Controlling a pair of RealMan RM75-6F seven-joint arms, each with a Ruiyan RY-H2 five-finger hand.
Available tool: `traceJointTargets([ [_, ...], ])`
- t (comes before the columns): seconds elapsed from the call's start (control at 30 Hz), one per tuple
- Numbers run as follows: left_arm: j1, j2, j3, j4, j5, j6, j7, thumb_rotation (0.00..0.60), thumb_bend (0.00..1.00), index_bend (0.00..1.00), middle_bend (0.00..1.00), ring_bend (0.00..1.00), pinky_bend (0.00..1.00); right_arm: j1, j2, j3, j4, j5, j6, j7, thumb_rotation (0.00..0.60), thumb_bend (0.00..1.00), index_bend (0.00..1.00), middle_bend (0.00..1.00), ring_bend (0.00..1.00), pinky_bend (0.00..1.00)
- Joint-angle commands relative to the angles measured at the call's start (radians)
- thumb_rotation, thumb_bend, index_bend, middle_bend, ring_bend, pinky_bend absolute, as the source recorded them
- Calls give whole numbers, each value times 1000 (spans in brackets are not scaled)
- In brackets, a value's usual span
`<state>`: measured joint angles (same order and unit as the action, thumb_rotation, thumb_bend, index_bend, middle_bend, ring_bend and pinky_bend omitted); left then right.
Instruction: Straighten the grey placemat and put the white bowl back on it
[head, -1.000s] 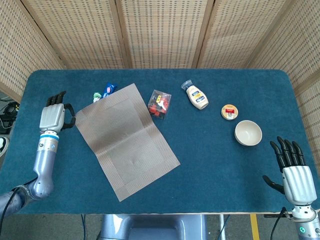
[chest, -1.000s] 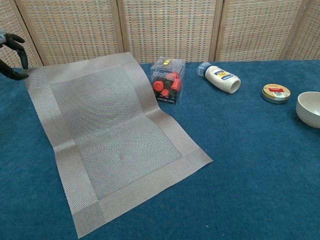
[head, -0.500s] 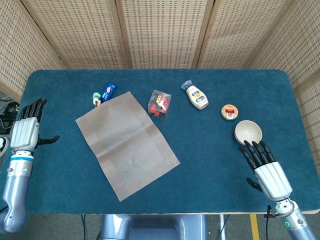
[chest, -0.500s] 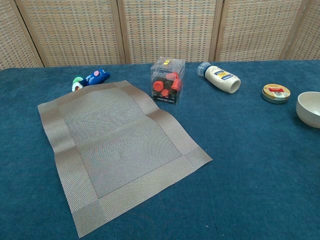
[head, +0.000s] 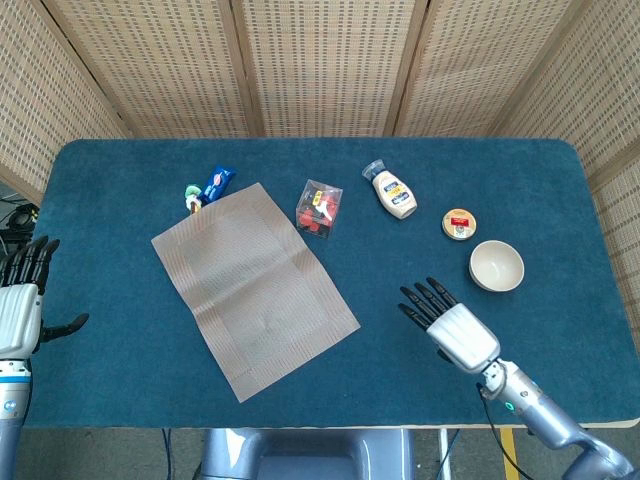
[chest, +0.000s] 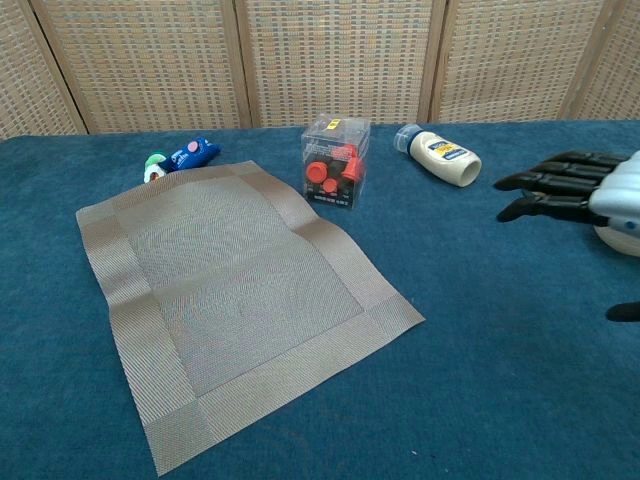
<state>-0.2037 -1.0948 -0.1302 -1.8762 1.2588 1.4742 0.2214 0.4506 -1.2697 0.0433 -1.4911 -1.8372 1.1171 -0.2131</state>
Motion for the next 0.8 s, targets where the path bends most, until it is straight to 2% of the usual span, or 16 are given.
traceJointTargets([
  [0.03, 5, 4, 8, 7, 10, 0, -4, 600, 0, 0, 0, 0, 0, 76, -53, 27, -13, 49, -97, -27, 600, 0, 175, 0, 0, 0],
  [0.13, 7, 16, 16, 8, 10, -17, 0, 600, 0, 0, 0, 0, 0, 145, -117, 55, -5, 104, -203, -48, 600, 0, 190, 0, 0, 0],
  [0.27, 5, 22, 12, 7, 11, -24, -2, 600, 0, 0, 0, 0, 0, 197, -194, 73, 60, 159, -269, -58, 600, 0, 211, 0, 0, 0],
  [0.53, -1, 23, 8, 13, 1, -45, -4, 600, 0, 0, 0, 0, 0, 258, -294, 84, 153, 207, -305, -48, 600, 0, 228, 0, 0, 0],
  [0.8, -1, 23, 7, 11, -4, -51, 3, 600, 0, 0, 0, 0, 0, 295, -347, 91, 207, 254, -327, -52, 600, 0, 234, 0, 0, 0],
])
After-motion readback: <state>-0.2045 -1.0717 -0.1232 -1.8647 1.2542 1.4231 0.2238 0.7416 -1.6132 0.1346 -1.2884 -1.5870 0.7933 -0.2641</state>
